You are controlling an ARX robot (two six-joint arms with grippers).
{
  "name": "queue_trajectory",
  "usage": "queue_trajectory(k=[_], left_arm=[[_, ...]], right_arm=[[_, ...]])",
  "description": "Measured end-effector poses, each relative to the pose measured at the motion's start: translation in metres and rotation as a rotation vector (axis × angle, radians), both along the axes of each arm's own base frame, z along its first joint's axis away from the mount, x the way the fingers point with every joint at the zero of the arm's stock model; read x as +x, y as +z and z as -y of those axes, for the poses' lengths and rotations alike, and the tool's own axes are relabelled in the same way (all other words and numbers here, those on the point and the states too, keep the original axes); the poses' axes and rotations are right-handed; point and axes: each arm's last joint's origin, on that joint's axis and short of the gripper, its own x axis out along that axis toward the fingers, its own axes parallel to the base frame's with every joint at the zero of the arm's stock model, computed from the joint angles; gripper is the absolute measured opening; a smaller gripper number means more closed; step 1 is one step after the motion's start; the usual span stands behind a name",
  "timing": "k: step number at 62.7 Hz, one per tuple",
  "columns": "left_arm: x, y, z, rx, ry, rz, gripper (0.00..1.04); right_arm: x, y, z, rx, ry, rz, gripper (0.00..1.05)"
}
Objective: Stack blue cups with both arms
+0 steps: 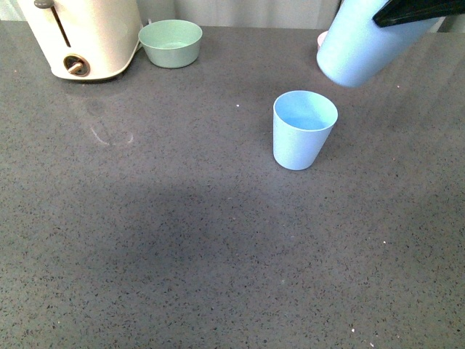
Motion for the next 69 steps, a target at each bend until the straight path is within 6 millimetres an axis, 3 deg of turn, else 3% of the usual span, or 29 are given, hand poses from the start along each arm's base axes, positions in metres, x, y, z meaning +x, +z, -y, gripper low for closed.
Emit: queue_trajectory(k=[28, 64, 69], left_arm=[[0.0, 0.0, 0.0, 0.0, 0.0, 0.0, 0.96], [0.0, 0.0, 0.0, 0.0, 0.0, 0.0, 0.96], [0.0, 0.0, 0.0, 0.0, 0.0, 0.0, 0.96]], right_arm=[[0.012, -0.03, -0.03, -0.063, 0.02, -0.055, 0.02], [0.028, -0.053, -0.044, -0.092, 0.006, -0.066, 0.02], [0.028, -0.053, -0.044, -0.091, 0.004, -0.064, 0.12]])
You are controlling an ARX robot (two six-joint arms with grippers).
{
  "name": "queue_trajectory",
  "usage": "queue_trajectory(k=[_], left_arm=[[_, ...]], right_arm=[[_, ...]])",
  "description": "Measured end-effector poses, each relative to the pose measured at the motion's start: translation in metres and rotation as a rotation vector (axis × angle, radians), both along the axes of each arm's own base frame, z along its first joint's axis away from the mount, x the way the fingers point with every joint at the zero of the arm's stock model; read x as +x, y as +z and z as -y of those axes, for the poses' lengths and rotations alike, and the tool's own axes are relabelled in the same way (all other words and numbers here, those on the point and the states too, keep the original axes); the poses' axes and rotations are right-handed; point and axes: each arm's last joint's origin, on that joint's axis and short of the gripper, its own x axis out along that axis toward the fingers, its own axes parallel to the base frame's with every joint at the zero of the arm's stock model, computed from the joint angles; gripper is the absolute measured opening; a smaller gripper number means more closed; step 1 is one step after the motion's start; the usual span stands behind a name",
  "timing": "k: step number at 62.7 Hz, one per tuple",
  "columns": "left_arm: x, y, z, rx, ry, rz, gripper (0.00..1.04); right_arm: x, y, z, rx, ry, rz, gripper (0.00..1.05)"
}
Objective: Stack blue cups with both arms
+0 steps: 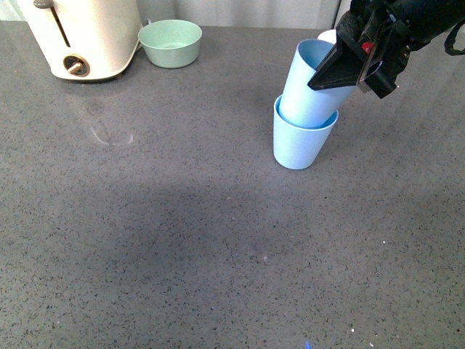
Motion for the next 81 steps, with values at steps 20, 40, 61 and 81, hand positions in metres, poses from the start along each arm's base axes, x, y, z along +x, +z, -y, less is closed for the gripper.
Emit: queue_trajectory(k=[20, 40, 61, 81], left_arm=[[0.0, 0.0, 0.0, 0.0, 0.0, 0.0, 0.96], [0.0, 0.0, 0.0, 0.0, 0.0, 0.0, 0.96], [0.0, 0.0, 0.0, 0.0, 0.0, 0.0, 0.96], [0.0, 0.0, 0.0, 0.0, 0.0, 0.0, 0.96]], right_arm=[[0.004, 0.007, 0.006, 0.036, -0.03, 0.026, 0.59], [-0.025, 0.064, 0.052, 0.254, -0.163, 0.209, 0.95], [-0.111, 0.082, 0.102, 0.554, -0.717, 0.6, 0.8], [-0.161, 0.022, 0.12, 0.649, -0.939, 0.691, 0.24]])
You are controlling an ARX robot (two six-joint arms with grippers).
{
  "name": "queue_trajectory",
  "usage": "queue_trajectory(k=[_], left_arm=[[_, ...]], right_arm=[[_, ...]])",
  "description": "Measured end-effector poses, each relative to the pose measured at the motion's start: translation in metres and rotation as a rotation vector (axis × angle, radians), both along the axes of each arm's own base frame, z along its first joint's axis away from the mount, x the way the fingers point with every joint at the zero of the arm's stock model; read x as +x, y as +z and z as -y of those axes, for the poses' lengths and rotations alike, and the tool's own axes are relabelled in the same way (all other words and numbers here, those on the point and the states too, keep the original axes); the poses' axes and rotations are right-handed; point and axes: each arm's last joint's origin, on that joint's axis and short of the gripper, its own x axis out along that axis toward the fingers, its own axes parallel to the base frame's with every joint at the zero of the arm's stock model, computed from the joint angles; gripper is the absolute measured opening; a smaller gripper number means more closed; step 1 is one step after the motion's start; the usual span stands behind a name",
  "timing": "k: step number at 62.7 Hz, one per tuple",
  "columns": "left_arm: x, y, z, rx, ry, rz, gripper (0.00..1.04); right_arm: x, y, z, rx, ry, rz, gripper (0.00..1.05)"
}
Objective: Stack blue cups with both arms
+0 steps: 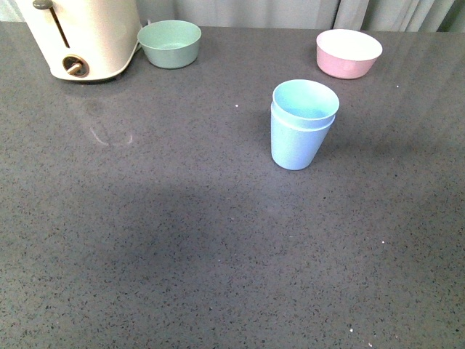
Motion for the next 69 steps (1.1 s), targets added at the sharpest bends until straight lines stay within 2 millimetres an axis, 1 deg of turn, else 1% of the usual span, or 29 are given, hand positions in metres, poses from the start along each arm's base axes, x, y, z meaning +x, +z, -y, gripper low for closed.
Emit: queue_trajectory(k=[3, 8, 14, 26, 43, 62, 64, 69], left_arm=[[0.0, 0.0, 0.0, 0.0, 0.0, 0.0, 0.96], [0.0, 0.0, 0.0, 0.0, 0.0, 0.0, 0.96], [0.0, 0.0, 0.0, 0.0, 0.0, 0.0, 0.96], [0.0, 0.0, 0.0, 0.0, 0.0, 0.0, 0.96], [0.0, 0.0, 0.0, 0.0, 0.0, 0.0, 0.96], [0.0, 0.0, 0.0, 0.0, 0.0, 0.0, 0.96], [0.0, 0.0, 0.0, 0.0, 0.0, 0.0, 0.96], [0.0, 0.0, 0.0, 0.0, 0.0, 0.0, 0.96]], right_arm=[[-0.005, -0.005, 0.003, 0.003, -0.014, -0.002, 0.17], [-0.016, -0.015, 0.005, 0.004, -0.02, -0.005, 0.01], [-0.027, -0.025, 0.005, 0.007, -0.015, -0.007, 0.02], [-0.043, -0.037, 0.005, 0.007, -0.017, -0.002, 0.02], [-0.062, -0.049, 0.005, 0.007, -0.016, -0.005, 0.02], [-0.075, -0.057, 0.005, 0.007, -0.016, -0.004, 0.02], [-0.077, -0.06, 0.005, 0.007, -0.016, 0.003, 0.02], [-0.078, -0.058, 0.005, 0.007, -0.016, 0.022, 0.02]])
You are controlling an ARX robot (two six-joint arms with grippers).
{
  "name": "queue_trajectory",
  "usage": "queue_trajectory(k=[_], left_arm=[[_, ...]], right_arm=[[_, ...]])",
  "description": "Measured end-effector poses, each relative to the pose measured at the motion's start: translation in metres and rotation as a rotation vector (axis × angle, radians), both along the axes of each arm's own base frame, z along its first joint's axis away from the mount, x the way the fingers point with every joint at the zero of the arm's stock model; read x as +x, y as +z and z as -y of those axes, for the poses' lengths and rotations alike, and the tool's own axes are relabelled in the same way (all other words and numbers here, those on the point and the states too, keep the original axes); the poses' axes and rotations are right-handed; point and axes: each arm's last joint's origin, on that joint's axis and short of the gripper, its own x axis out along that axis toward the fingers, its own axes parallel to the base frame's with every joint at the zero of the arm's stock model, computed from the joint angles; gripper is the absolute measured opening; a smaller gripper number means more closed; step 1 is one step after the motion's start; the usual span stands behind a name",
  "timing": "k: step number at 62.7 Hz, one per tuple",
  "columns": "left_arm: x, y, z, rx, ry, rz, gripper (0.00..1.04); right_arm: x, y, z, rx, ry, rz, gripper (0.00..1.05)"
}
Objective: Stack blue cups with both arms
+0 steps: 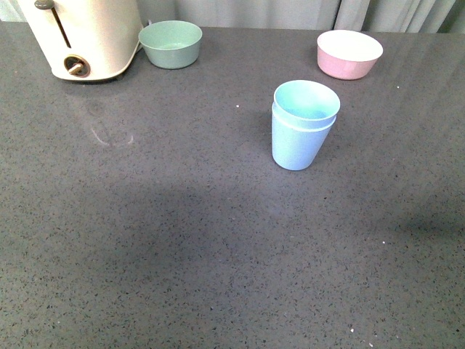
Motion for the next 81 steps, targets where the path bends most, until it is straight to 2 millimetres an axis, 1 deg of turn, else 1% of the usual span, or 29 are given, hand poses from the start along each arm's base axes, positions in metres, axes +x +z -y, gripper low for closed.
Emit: queue_trajectory(k=[49, 52, 55, 67, 71, 73, 81], left_arm=[[0.0, 0.0, 0.0, 0.0, 0.0, 0.0, 0.96], [0.0, 0.0, 0.0, 0.0, 0.0, 0.0, 0.96], [0.0, 0.0, 0.0, 0.0, 0.0, 0.0, 0.96], [0.0, 0.0, 0.0, 0.0, 0.0, 0.0, 0.96], [0.0, 0.0, 0.0, 0.0, 0.0, 0.0, 0.96], [0.0, 0.0, 0.0, 0.0, 0.0, 0.0, 0.96], [0.0, 0.0, 0.0, 0.0, 0.0, 0.0, 0.96]], right_arm=[[-0.02, 0.001, 0.0, 0.0, -0.001, 0.006, 0.02], [-0.026, -0.003, 0.0, 0.0, 0.003, -0.024, 0.02], [-0.031, -0.002, 0.0, 0.0, -0.001, -0.003, 0.02], [-0.032, -0.002, 0.0, 0.0, -0.001, 0.001, 0.02], [-0.032, -0.002, 0.0, 0.0, -0.001, 0.002, 0.12], [-0.032, -0.002, 0.0, 0.0, -0.001, 0.002, 0.19], [-0.032, -0.002, 0.0, 0.0, -0.001, 0.002, 0.4]])
